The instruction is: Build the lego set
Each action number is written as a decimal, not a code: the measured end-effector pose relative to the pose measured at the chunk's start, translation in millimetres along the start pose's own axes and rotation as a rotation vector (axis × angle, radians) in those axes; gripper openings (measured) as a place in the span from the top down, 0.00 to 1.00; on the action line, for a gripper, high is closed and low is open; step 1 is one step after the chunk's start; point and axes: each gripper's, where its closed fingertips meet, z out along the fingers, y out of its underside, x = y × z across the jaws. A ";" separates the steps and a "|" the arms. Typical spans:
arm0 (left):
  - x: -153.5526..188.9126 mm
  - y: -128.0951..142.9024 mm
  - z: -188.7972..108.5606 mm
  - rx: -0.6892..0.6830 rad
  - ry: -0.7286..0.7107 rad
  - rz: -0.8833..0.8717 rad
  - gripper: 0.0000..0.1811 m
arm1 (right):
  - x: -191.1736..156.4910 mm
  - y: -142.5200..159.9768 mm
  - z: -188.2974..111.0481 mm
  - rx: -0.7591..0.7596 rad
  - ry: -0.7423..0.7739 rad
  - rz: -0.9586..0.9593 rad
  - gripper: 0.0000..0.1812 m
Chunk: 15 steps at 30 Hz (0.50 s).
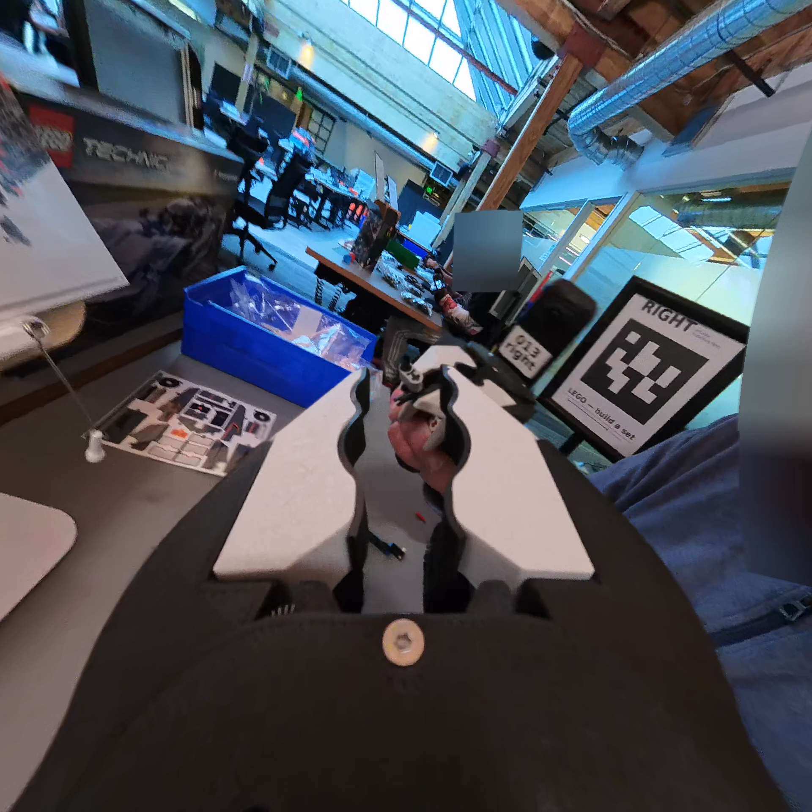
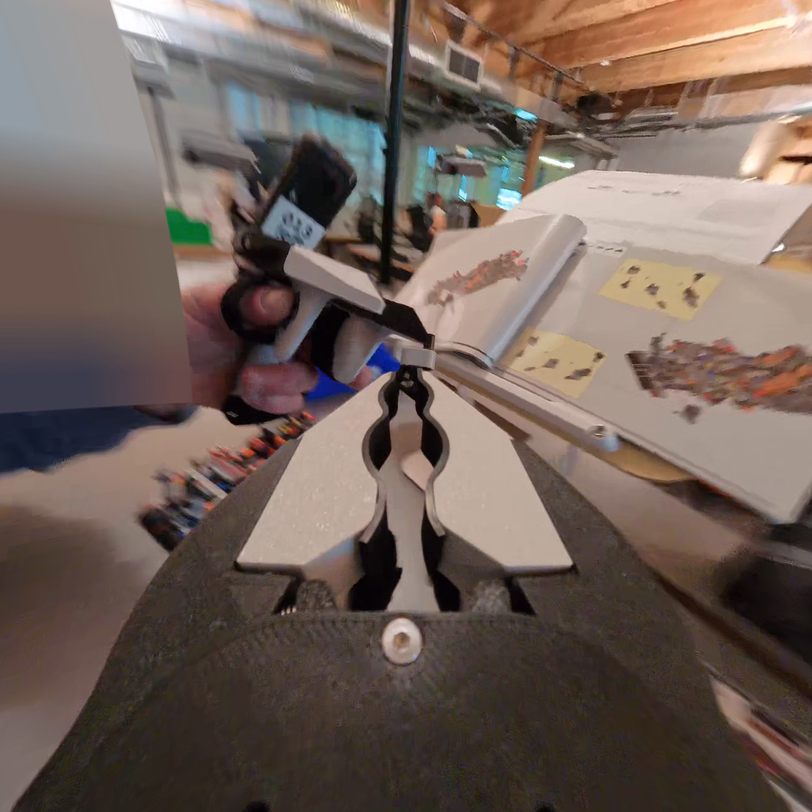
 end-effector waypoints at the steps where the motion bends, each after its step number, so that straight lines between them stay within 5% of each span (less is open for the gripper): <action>1: 2.3 -3.0 -2.4 0.006 0.001 0.040 0.84 | 1.5 -5.6 -3.8 0.057 -0.061 0.110 0.98; 7: 7.2 -0.8 -1.2 -0.088 -0.033 0.315 0.86 | -1.2 -17.0 -14.6 0.213 -0.404 0.526 0.98; 15: 35.5 5.2 7.5 -0.212 0.087 0.653 0.89 | -26.9 -28.8 -25.2 0.295 -0.739 0.742 0.98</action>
